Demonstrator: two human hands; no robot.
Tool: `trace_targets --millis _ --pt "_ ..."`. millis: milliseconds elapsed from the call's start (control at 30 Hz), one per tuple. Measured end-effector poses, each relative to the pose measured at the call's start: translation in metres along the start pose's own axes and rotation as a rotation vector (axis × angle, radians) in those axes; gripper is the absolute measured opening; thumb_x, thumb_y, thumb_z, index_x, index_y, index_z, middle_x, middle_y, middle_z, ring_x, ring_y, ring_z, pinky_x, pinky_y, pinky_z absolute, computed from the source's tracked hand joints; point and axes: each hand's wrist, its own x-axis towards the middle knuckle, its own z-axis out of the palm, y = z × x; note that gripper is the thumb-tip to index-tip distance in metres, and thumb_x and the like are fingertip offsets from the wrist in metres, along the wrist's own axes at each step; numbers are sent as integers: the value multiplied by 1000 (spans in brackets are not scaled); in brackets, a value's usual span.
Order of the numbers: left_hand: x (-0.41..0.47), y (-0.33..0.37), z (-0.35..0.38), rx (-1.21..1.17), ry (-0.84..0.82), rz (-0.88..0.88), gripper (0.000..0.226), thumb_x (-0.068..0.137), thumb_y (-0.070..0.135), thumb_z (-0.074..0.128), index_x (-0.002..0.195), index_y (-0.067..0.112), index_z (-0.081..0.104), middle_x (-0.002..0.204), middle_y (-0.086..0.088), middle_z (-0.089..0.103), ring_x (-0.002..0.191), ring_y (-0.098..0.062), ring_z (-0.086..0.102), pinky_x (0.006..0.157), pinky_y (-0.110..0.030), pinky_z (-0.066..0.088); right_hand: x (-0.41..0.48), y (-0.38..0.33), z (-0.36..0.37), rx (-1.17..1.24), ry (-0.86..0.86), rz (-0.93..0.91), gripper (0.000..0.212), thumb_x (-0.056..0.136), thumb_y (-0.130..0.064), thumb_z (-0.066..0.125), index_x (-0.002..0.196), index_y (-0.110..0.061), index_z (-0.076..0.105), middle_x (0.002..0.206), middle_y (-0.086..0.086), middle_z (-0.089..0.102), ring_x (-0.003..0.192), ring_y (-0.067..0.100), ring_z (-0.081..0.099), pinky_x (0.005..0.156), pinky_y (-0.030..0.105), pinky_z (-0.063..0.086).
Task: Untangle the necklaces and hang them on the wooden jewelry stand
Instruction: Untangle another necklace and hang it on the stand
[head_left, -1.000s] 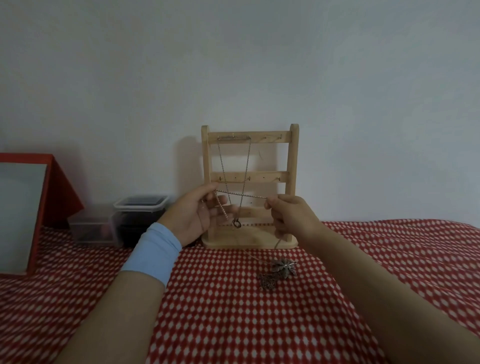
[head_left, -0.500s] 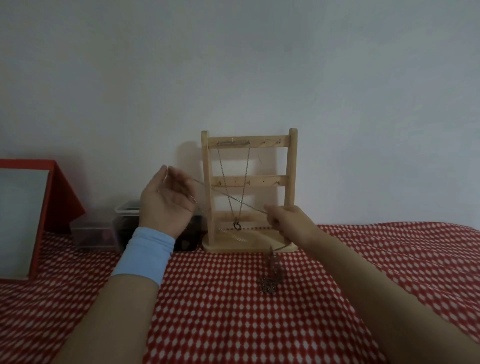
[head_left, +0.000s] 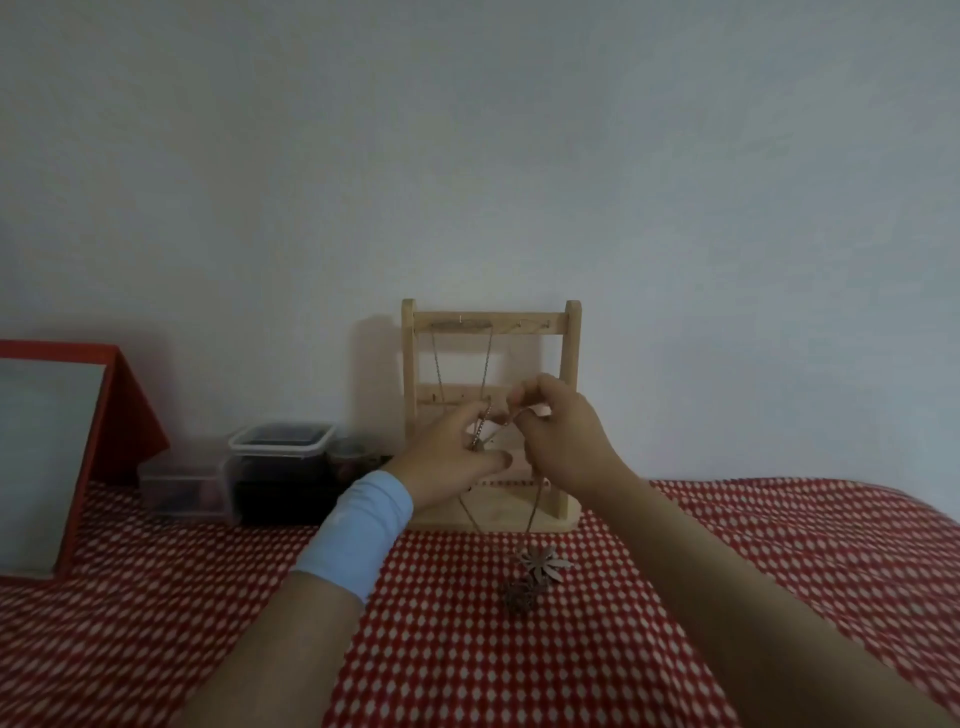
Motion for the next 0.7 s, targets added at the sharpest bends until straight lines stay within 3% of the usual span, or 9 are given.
trace_targets --millis 67,133,233,300,400,533,633,700 --pt "6 9 -6 -4 -9 7 19 88 15 65 106 20 66 84 0 64 70 -13 60 66 -27 50 1 -8 -2 89 -34 37 29 99 -7 53 124 -20 58 117 -3 62 53 11 58 43 26 51" --pt "12 17 -14 -39 -41 -1 7 89 15 64 91 14 70 76 -8 64 68 -22 64 70 -35 58 2 -14 -4 222 -109 84 41 101 -4 48 138 -20 52 104 -1 66 49 12 58 43 26 52" --pt "19 26 -28 -73 -59 -38 11 90 17 63 85 9 69 54 0 46 41 -9 49 72 -43 60 8 -21 -8 372 -170 156 32 101 -3 46 122 -14 68 66 4 62 42 17 53 44 30 52" --pt "23 31 -36 -171 -92 -68 10 91 15 62 85 7 65 51 3 38 37 -10 37 68 -40 55 12 -24 -10 392 -162 152 26 99 -3 52 107 -10 75 64 3 63 42 16 50 45 30 51" --pt "24 38 -47 -194 -64 -81 15 90 14 60 77 9 63 50 2 35 41 -12 31 51 -24 46 17 -29 -11 413 -196 153 24 96 2 53 101 -5 75 66 3 63 42 13 43 45 29 46" --pt "27 43 -59 -241 -51 -67 29 92 17 57 63 10 57 41 6 36 40 -13 35 62 -31 48 25 -40 -23 364 -325 245 29 93 -9 42 73 -11 62 60 2 46 48 15 31 52 30 31" --pt "28 41 -68 -303 -104 -74 39 93 24 57 57 11 51 43 0 33 45 -19 35 60 -30 45 34 -48 -34 363 -446 272 30 89 -24 34 62 -18 47 60 -1 38 51 16 27 54 32 28" --pt "28 40 -71 -373 -161 -83 41 96 26 54 57 11 50 46 -2 32 47 -18 35 54 -25 45 42 -52 -39 426 -425 344 33 93 -32 34 62 -20 40 60 -1 38 52 17 28 55 33 28"
